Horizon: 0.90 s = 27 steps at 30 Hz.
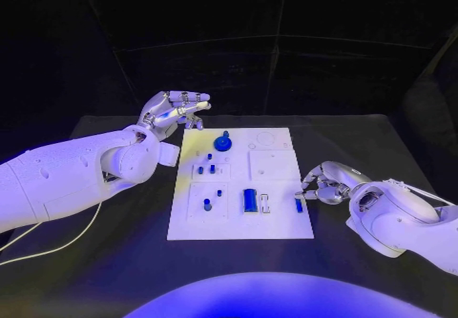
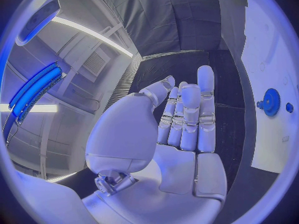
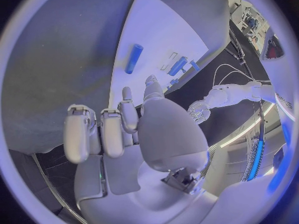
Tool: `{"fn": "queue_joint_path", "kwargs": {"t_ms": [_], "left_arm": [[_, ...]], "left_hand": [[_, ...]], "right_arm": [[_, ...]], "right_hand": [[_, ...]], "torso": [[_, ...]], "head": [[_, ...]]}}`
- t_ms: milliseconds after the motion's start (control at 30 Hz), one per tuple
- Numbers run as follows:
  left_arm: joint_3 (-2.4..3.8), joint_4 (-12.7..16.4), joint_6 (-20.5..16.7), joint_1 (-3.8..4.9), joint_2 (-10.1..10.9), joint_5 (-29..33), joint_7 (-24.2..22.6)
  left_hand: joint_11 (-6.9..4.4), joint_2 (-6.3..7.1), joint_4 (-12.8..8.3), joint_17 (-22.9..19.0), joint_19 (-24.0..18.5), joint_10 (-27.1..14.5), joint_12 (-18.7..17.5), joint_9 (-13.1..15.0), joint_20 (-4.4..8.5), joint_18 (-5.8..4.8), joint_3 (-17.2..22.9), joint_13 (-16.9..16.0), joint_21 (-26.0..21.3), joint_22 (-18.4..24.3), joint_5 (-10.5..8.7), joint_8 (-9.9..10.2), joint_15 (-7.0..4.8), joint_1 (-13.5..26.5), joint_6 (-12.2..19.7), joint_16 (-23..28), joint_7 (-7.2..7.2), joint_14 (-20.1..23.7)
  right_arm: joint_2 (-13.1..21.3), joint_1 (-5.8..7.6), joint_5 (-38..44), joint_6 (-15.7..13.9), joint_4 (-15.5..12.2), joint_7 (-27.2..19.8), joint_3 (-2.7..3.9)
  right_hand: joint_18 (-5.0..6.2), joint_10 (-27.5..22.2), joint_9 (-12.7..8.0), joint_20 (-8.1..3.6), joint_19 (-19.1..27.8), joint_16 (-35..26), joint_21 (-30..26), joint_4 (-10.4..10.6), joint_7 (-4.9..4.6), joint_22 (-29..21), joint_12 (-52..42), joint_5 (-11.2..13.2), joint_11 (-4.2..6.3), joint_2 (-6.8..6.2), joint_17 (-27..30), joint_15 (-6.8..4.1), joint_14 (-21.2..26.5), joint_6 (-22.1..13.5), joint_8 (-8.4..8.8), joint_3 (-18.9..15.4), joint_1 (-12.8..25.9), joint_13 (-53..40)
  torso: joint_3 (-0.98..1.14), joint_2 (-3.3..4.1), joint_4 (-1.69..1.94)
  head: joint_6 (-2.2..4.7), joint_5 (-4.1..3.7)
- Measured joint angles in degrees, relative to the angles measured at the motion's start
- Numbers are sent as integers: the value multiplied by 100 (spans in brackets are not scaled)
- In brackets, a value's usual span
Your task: Assemble the parts on the task board
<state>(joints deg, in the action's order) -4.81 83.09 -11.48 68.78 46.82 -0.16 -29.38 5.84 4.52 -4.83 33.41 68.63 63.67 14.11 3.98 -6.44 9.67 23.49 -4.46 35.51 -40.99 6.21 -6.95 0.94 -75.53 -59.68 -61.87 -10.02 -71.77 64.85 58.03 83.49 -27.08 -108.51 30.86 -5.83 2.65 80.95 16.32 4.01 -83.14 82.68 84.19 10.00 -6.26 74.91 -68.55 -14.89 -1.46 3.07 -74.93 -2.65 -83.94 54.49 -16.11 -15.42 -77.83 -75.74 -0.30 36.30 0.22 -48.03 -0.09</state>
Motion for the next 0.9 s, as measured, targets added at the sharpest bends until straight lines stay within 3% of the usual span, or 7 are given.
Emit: {"fn": "queue_joint_path", "kwargs": {"t_ms": [400, 900], "left_arm": [[-3, -13, 2, 0, -21, 0, 0], [-12, -34, 3, 0, -21, 0, 1]], "left_hand": [[0, 0, 0, -5, 0, 0, 0, 0, 0, 0, 0, 0, 0, -1, 0, 0, 0, 0, 0, 0, 0, 0], [0, 0, 0, -4, 0, 0, 0, 0, 0, 0, 0, 0, 0, -1, 0, 0, 0, 0, 0, 0, 0, 0]], "right_arm": [[-111, -11, 107, 120, 198, 62, -5], [-181, -43, 123, 607, 255, 135, -10]], "right_hand": [[0, 4, -59, -22, -22, 26, 0, 10, 60, 0, -83, -110, 5, 29, 1, 0, 0, 296, 53, -74, -13, 142], [0, 4, -58, -22, -22, 24, 0, 9, 98, 0, -84, -110, 5, 28, 1, 0, 0, 444, 53, -105, -13, 138]], "torso": [[4, 9, 12], [6, 9, 18]], "head": [[5, -43], [-24, -48]]}}
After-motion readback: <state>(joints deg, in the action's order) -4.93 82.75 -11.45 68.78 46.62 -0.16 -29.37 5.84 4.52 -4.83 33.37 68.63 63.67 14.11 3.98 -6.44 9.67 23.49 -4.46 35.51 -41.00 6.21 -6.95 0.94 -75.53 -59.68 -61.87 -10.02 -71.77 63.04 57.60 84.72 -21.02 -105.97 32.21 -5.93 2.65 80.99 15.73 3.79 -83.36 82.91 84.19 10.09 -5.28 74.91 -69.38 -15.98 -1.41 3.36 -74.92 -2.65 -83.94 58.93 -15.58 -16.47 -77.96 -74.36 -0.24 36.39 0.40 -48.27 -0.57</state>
